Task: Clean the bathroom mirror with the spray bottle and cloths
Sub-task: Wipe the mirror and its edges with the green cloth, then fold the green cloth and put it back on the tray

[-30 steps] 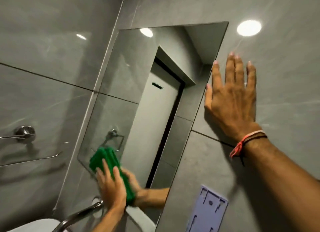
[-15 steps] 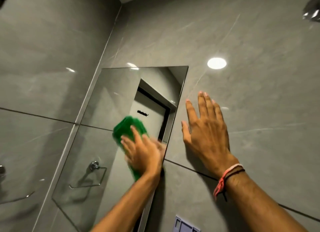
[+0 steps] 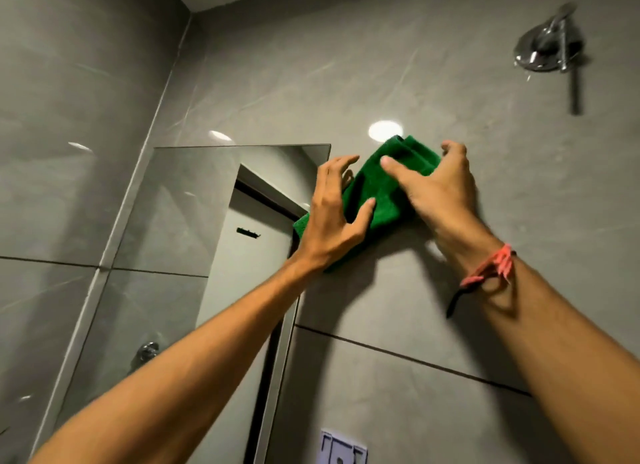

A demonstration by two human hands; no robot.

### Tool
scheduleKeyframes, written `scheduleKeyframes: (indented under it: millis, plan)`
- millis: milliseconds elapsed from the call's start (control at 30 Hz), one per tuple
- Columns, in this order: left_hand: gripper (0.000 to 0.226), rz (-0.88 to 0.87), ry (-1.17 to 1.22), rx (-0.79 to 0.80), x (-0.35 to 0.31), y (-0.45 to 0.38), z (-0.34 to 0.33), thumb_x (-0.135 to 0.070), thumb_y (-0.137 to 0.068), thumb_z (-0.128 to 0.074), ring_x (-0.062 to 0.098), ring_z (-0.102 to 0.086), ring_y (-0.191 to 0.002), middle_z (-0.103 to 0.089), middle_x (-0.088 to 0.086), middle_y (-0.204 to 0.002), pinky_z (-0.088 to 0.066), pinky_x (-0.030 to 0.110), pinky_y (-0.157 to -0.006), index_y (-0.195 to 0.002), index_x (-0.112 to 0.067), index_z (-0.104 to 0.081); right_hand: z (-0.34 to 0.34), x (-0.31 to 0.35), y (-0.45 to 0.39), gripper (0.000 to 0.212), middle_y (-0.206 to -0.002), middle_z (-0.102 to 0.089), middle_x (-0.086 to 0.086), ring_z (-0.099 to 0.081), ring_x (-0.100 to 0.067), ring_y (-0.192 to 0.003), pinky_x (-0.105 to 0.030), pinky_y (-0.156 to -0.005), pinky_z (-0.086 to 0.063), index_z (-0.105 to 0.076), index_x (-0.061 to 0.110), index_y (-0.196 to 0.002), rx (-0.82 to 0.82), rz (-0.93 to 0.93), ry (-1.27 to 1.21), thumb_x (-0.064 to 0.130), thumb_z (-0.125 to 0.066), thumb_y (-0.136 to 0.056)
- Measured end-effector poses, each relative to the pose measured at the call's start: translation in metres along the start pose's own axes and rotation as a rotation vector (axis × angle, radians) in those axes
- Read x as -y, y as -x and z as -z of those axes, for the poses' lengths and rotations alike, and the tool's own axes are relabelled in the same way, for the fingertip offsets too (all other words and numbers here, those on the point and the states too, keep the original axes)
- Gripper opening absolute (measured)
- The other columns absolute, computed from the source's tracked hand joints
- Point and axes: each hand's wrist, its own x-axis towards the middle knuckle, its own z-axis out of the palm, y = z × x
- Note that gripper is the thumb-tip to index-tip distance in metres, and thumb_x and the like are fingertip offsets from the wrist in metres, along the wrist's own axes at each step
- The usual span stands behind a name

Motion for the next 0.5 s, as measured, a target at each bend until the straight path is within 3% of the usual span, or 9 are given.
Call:
scheduleKeyframes:
  millis: [67, 133, 233, 300, 367, 433, 500]
  plan:
    - [0.073, -0.010, -0.033, 0.077, -0.001, 0.014, 0.005, -0.021, -0.084, -0.075, 0.026, -0.053, -0.126, -0.047, 0.018, -0.136, -0.048, 0.039, -0.110, -0.145, 0.000, -0.039, 0.001, 0.002, 0.000, 0.069, -0.127, -0.069, -0.014, -0.066, -0.030, -0.118, -0.028, -0.090, -0.051, -0.062, 0.009, -0.127, 0.118, -0.010, 0.124, 0.040, -0.088, -0.071]
    - [0.081, 0.029, -0.070, 0.109, -0.007, 0.029, 0.015, -0.032, -0.082, -0.079, 0.024, -0.056, -0.123, -0.053, 0.018, -0.134, -0.050, 0.038, -0.108, -0.146, -0.001, -0.039, 0.006, -0.001, 0.010, 0.055, -0.120, -0.072, -0.016, -0.067, -0.030, -0.116, -0.034, -0.092, -0.056, -0.071, 0.008, -0.117, 0.191, -0.009, 0.172, 0.037, -0.087, -0.074]
    - [0.079, 0.132, -0.072, 0.227, -0.017, 0.044, 0.036, -0.046, -0.071, -0.086, 0.016, -0.066, -0.115, -0.069, 0.008, -0.124, -0.054, 0.037, -0.101, -0.135, -0.010, -0.057, 0.026, -0.009, 0.030, 0.046, -0.112, -0.076, -0.014, -0.070, -0.027, -0.111, -0.039, -0.093, -0.057, -0.075, 0.008, -0.110, 0.118, 0.024, 0.144, 0.040, -0.084, -0.077]
    - [0.061, 0.263, 0.065, 0.408, -0.028, 0.059, 0.049, -0.036, -0.066, -0.091, 0.010, -0.071, -0.104, -0.077, -0.002, -0.111, -0.059, 0.038, -0.095, -0.118, -0.013, -0.070, 0.049, -0.017, 0.050, 0.042, -0.100, -0.077, -0.006, -0.072, -0.017, -0.098, -0.034, -0.087, -0.058, -0.077, 0.009, -0.104, 0.033, 0.048, 0.098, 0.041, -0.083, -0.078]
    - [0.041, 0.410, 0.258, 0.540, -0.044, 0.081, 0.057, -0.021, -0.067, -0.092, 0.002, -0.069, -0.087, -0.079, -0.012, -0.095, -0.061, 0.028, -0.085, -0.104, -0.016, -0.077, 0.075, -0.029, 0.076, 0.036, -0.085, -0.072, 0.004, -0.065, -0.003, -0.082, -0.028, -0.077, -0.056, -0.079, 0.010, -0.098, -0.007, 0.058, 0.092, 0.041, -0.081, -0.079]
    - [0.039, 0.580, 0.436, 0.536, -0.063, 0.114, 0.059, -0.012, -0.068, -0.089, 0.009, -0.070, -0.086, -0.078, -0.002, -0.093, -0.060, 0.031, -0.082, -0.105, -0.010, -0.077, 0.106, -0.049, 0.110, 0.034, -0.079, -0.068, 0.010, -0.060, 0.005, -0.074, -0.024, -0.070, -0.052, -0.079, 0.012, -0.096, -0.020, 0.037, 0.108, 0.043, -0.078, -0.081]
    - [0.038, 0.744, 0.623, 0.458, -0.078, 0.149, 0.063, -0.008, -0.071, -0.086, 0.019, -0.074, -0.094, -0.079, 0.004, -0.100, -0.062, 0.039, -0.083, -0.108, -0.009, -0.076, 0.131, -0.071, 0.145, 0.034, -0.083, -0.071, 0.007, -0.064, 0.001, -0.078, -0.028, -0.073, -0.056, -0.078, 0.011, -0.096, -0.018, 0.008, 0.104, 0.043, -0.074, -0.085]
